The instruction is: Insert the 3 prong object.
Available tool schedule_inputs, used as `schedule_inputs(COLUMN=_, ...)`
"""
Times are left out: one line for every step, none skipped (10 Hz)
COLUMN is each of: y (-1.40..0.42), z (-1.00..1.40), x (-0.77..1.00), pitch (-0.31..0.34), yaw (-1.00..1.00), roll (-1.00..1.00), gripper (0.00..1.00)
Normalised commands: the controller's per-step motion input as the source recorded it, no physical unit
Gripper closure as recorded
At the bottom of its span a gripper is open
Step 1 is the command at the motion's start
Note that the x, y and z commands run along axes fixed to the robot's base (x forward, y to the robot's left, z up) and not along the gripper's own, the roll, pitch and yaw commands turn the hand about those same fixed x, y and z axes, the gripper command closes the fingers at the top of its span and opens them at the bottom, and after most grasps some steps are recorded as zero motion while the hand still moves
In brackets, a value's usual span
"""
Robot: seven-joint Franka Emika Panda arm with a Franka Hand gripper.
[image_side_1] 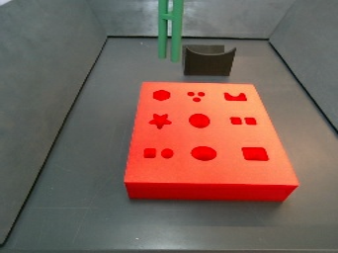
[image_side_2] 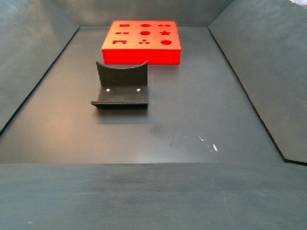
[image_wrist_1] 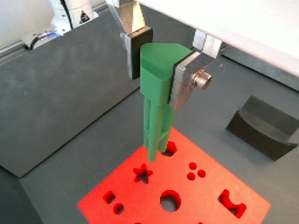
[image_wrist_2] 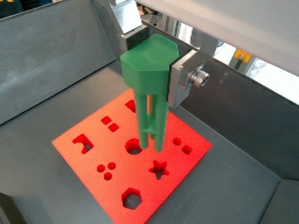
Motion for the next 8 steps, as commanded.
schedule_inputs(y=0.00, z=-0.21, x=0.00, pitch=-0.083, yaw=0.00, roll=-0.01, gripper=1.00)
schedule_inputs(y=0.02, z=-0.35, x=0.01, pitch=-0.101, yaw=-0.09, roll=0.07, gripper=1.00)
schedule_inputs(y=-0.01, z=-0.33, x=0.41, pitch=-0.151, yaw=-0.49, roll=0.24, gripper=1.00)
schedule_inputs(y=0.00, z=-0.25, x=0.45, pitch=-0.163, yaw=-0.62, roll=0.40, gripper=1.00)
schedule_inputs(y=-0.02, z=0.00, x=0.34, pitch=-0.284, yaw=-0.61, roll=0.44, gripper=1.00)
schedule_inputs(y=-0.01, z=0.00, x=0.41, pitch=-0.297, yaw=-0.55, roll=0.43, gripper=1.00)
schedule_inputs(y=-0.03, z=-0.06, x=0.43, pitch=-0.239, yaw=-0.59, roll=0.47, gripper=1.00)
schedule_inputs(y=0.08, z=-0.60, x=0.63, pitch=0.000, yaw=-0.57, roll=0.20, gripper=1.00)
